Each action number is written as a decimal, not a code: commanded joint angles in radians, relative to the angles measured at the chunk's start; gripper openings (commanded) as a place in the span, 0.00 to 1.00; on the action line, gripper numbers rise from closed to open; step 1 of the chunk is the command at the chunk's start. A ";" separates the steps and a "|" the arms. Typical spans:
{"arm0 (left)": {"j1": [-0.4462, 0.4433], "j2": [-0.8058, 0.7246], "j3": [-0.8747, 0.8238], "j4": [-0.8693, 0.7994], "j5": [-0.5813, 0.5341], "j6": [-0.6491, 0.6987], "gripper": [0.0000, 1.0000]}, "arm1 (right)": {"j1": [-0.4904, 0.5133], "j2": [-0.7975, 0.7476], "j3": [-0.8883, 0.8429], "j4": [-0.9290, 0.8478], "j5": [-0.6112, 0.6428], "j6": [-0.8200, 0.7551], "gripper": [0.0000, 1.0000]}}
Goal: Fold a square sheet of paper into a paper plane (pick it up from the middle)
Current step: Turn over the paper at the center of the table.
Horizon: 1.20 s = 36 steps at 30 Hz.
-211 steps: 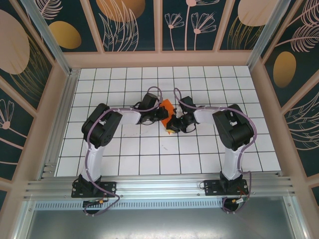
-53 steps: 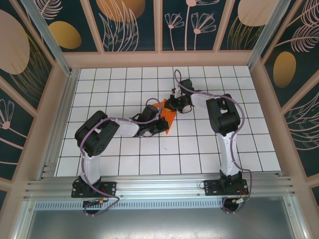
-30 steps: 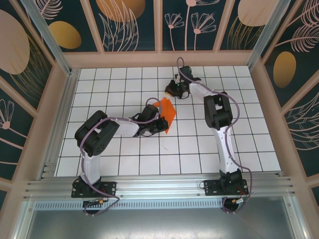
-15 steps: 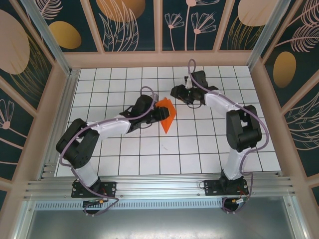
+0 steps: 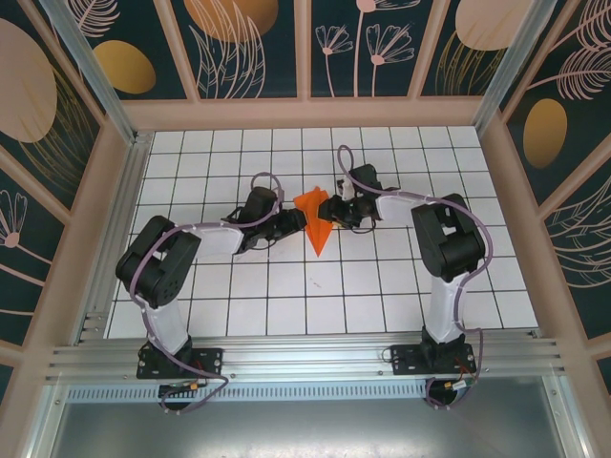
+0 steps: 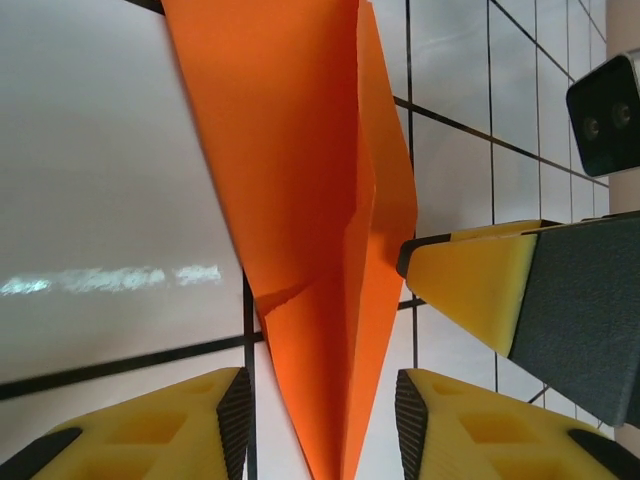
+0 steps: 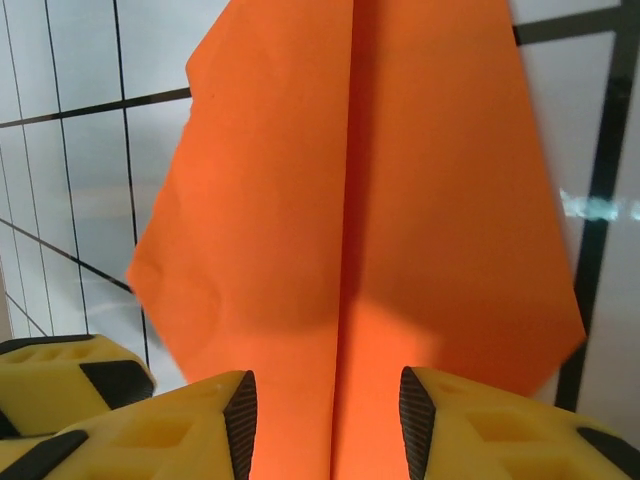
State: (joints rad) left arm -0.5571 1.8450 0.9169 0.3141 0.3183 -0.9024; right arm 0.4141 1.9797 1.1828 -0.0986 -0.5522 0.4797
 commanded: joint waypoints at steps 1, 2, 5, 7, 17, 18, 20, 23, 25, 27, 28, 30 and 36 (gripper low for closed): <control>0.000 0.057 0.088 0.025 0.036 0.016 0.44 | 0.003 0.027 0.045 0.033 -0.040 -0.008 0.43; 0.001 0.070 0.098 0.026 0.045 0.023 0.44 | 0.003 0.031 0.050 0.035 -0.040 -0.005 0.43; 0.000 0.099 0.123 0.029 0.062 0.035 0.44 | 0.003 0.036 0.054 0.042 -0.045 0.002 0.42; 0.000 0.116 0.137 0.025 0.072 0.046 0.43 | 0.003 0.037 0.051 0.048 -0.046 0.007 0.42; 0.018 0.148 0.133 0.002 0.021 0.056 0.08 | -0.003 0.045 0.054 0.075 -0.035 0.033 0.39; 0.021 0.148 0.125 0.007 0.018 0.053 0.06 | -0.004 0.050 0.061 0.074 -0.037 0.033 0.39; 0.026 0.151 0.117 0.012 0.021 0.052 0.03 | -0.003 0.061 0.074 0.068 -0.037 0.031 0.38; 0.025 0.154 0.112 0.012 0.017 0.053 0.00 | -0.001 0.077 0.098 0.051 -0.025 0.024 0.38; 0.026 0.157 0.108 0.011 0.012 0.051 0.00 | -0.001 0.090 0.118 0.035 -0.017 0.019 0.38; 0.029 0.159 0.103 0.013 0.012 0.050 0.00 | 0.001 0.102 0.135 0.030 -0.014 0.017 0.38; 0.029 0.160 0.099 0.020 0.011 0.049 0.00 | 0.000 0.108 0.146 0.027 -0.016 0.016 0.38; 0.030 0.158 0.087 0.040 0.022 0.046 0.00 | 0.003 0.126 0.172 0.018 -0.020 0.009 0.38; 0.031 0.097 0.039 0.120 0.064 0.053 0.00 | 0.006 0.141 0.212 0.005 -0.026 0.013 0.38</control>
State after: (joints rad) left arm -0.5346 1.9888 0.9874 0.3656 0.3557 -0.8574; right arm 0.4133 2.1132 1.3617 -0.0719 -0.5732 0.5030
